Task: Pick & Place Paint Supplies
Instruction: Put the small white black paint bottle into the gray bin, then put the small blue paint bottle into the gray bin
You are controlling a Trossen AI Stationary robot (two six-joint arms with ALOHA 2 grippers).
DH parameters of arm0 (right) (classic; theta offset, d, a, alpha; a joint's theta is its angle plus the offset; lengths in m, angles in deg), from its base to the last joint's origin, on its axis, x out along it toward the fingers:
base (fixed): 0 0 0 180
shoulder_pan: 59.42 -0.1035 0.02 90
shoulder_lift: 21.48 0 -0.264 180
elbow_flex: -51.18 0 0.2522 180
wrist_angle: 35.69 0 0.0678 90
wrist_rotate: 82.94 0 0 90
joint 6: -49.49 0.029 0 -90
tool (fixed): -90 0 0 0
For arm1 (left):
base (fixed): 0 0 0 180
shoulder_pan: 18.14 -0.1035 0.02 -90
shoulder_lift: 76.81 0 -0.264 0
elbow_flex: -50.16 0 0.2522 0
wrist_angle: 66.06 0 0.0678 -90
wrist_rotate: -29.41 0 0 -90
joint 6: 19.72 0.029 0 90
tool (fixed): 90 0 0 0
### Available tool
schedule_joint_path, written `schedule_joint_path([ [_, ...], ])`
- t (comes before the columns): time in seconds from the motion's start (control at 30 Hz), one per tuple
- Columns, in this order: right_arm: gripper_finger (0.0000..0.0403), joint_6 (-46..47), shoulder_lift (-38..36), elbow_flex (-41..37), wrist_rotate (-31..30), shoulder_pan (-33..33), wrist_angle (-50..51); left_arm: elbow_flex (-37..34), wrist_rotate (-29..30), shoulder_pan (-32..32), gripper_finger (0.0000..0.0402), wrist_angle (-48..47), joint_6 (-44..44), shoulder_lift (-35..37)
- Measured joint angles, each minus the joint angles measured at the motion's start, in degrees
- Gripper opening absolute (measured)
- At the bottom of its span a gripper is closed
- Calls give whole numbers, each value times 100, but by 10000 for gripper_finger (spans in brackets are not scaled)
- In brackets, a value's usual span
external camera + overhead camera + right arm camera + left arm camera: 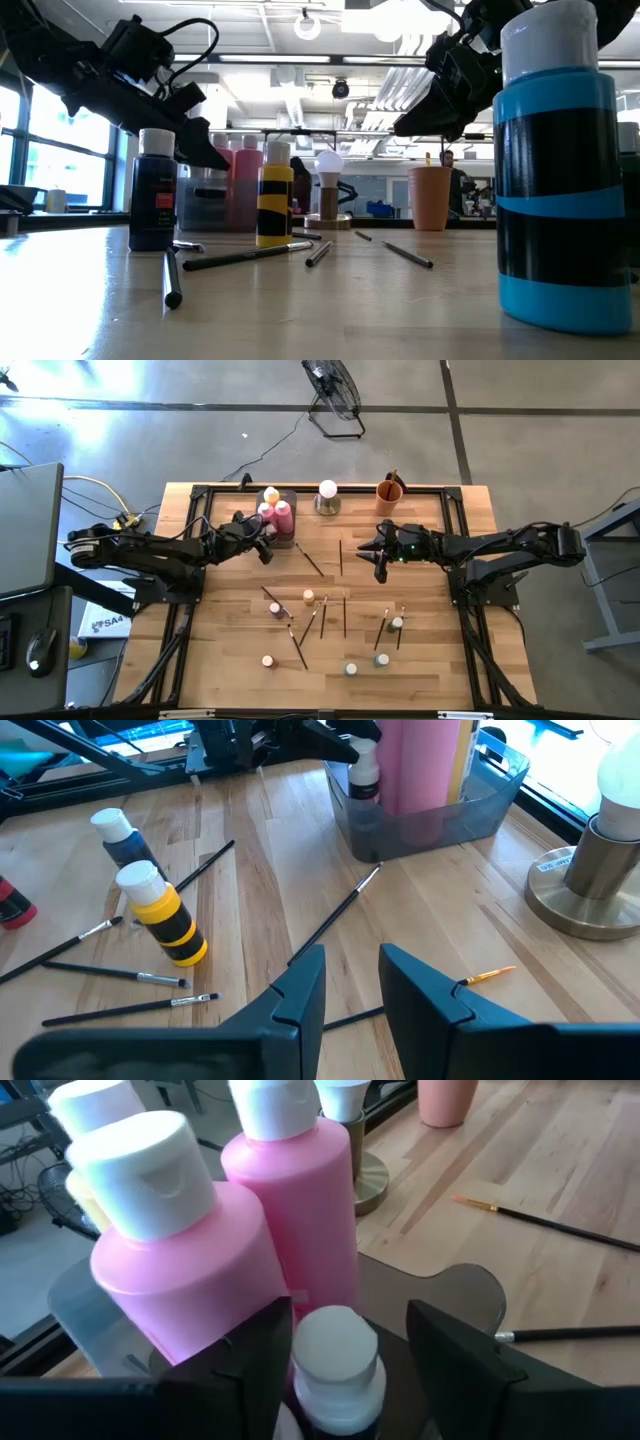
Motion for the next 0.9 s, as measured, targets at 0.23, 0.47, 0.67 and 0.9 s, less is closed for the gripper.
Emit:
schedule_joint_path([
  [0.23, 91, 0, 0, 0, 0, 0, 0, 259, -60, 0, 202, -61, 287, -4],
  [0.47, 91, 0, 2, 0, 1, 0, 0, 550, -104, 0, 203, -168, 596, -2],
  [0.67, 91, 0, 1, 0, 2, 1, 1, 852, -213, 0, 203, -800, 614, 209],
  [0.9, 91, 0, 1, 0, 2, 1, 3, 1057, -585, 0, 203, -1344, 191, 534],
])
